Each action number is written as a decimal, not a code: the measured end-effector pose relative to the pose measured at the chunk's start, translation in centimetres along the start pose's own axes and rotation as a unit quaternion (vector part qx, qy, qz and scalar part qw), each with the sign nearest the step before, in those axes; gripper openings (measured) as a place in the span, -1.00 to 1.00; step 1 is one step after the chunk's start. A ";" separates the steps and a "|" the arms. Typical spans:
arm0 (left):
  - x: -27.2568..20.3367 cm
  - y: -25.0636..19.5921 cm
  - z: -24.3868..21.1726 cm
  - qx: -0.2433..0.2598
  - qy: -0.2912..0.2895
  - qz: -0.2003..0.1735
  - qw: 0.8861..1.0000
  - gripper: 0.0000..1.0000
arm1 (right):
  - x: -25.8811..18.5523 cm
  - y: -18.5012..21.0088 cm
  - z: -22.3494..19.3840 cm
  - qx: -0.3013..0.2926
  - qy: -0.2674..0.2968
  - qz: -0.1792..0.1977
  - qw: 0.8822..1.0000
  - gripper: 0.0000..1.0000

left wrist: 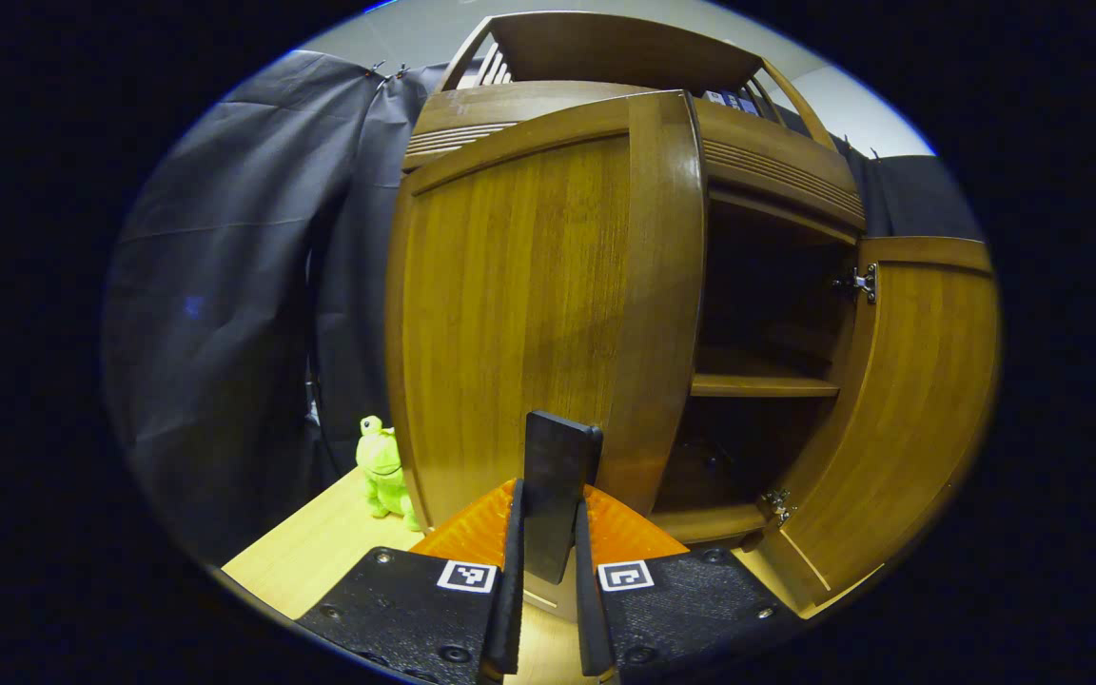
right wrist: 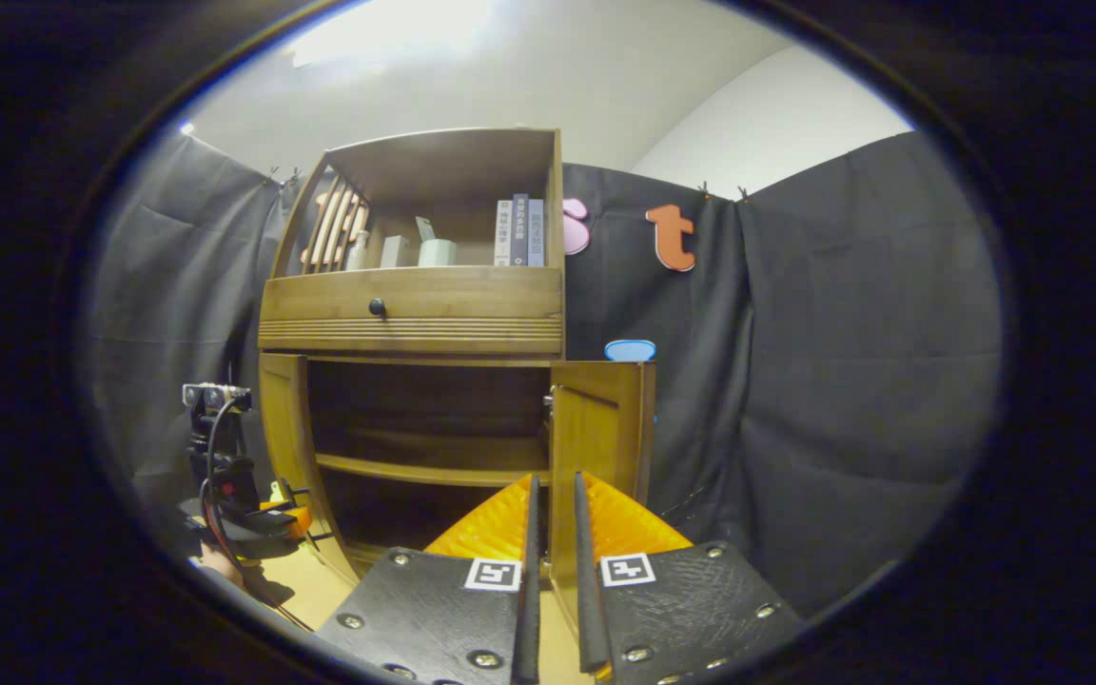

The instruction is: Open the right door of the double-door shoe cabinet with the right hand, and open the left door with the left hand.

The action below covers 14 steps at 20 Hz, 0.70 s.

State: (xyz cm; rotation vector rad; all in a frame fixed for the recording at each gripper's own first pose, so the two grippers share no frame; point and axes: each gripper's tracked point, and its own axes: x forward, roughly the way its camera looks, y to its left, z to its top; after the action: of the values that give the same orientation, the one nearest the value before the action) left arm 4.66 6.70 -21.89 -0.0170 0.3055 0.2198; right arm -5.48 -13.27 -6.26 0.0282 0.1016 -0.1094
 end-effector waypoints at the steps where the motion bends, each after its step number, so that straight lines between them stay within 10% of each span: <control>1: -0.6 0.6 0.0 -0.002 0.000 0.004 1.000 -0.52 | 0.0 0.4 -0.1 0.001 0.002 0.007 1.000 -0.68; 14: -4.8 6.5 -0.5 0.001 0.007 0.048 0.999 -0.61 | 1.1 7.3 -2.1 0.014 0.025 0.106 0.994 -0.68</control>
State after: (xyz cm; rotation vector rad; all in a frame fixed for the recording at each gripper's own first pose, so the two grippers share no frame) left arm -1.33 12.05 -20.78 -0.0010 0.3202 0.3149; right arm -3.81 -6.10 -8.32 0.0704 0.1472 0.1026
